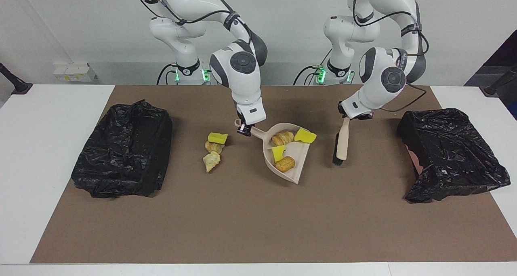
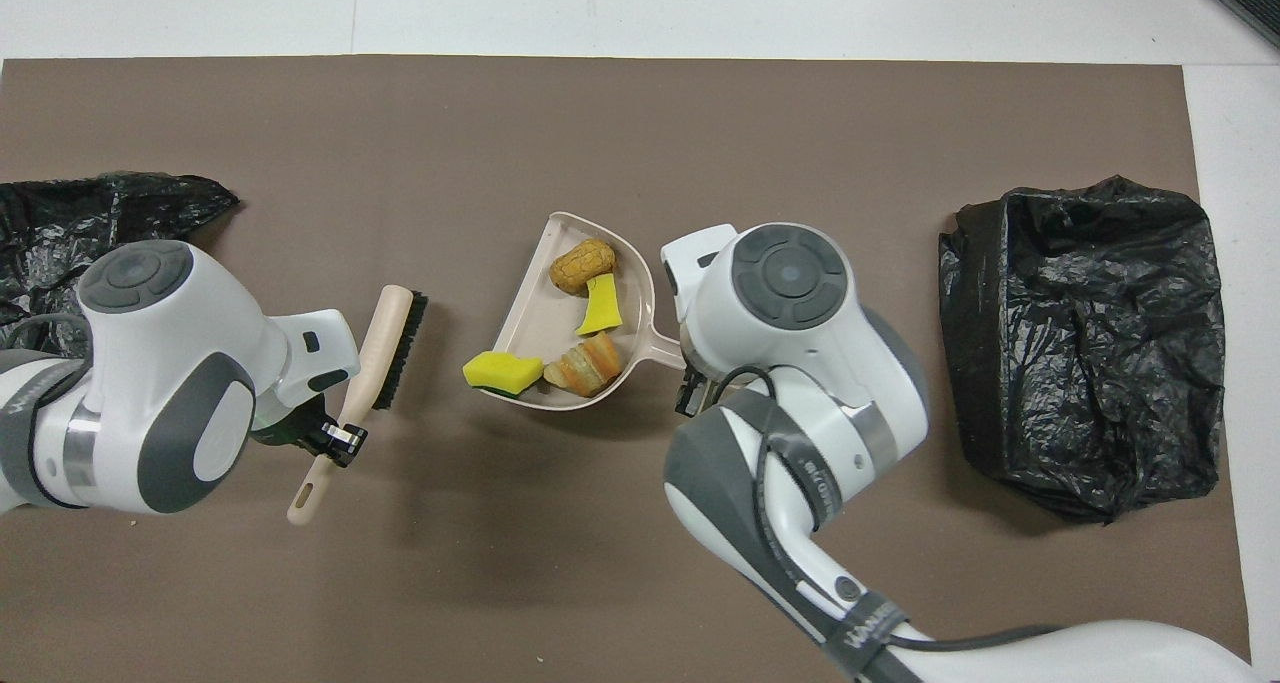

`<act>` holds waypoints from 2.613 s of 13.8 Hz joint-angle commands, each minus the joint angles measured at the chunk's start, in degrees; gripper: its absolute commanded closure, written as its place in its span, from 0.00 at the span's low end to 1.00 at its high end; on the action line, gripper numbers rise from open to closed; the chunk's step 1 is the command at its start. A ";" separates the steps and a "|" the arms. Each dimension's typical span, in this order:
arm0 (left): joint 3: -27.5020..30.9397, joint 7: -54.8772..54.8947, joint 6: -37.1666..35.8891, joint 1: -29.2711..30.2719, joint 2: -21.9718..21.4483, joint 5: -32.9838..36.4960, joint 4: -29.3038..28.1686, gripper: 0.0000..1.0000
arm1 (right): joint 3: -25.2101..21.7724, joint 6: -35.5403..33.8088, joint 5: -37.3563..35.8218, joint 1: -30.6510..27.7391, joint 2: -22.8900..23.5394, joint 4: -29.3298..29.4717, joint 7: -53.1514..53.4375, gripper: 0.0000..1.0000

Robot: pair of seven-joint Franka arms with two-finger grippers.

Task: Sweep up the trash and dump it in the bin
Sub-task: 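Carry the dustpan to the nearby black bag and tip it with the right gripper, then set the brush down with the left gripper and withdraw the left arm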

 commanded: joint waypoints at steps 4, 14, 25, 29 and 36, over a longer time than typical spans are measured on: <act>-0.25 -16.71 2.53 -10.41 -7.33 0.36 -9.62 1.00 | -12.95 -9.80 8.27 -2.43 -10.20 -0.53 -19.50 1.00; -0.25 -42.15 9.28 -27.75 -11.20 -12.46 -17.97 1.00 | -45.84 -16.16 -4.44 -2.34 -14.08 -0.62 -55.82 1.00; 0.36 -41.18 7.54 -18.62 -4.26 -12.65 -3.75 0.00 | -42.79 -13.69 -38.54 3.37 -13.90 -1.23 -50.93 1.00; 0.36 -37.43 6.92 -12.12 -4.17 -10.47 3.62 0.00 | -35.16 -22.20 -46.10 3.37 -14.69 -0.79 -46.78 1.00; 0.36 -25.27 -0.89 -6.40 0.75 -5.62 18.57 0.00 | -27.76 -32.84 -50.44 3.37 -19.16 0.17 -45.90 1.00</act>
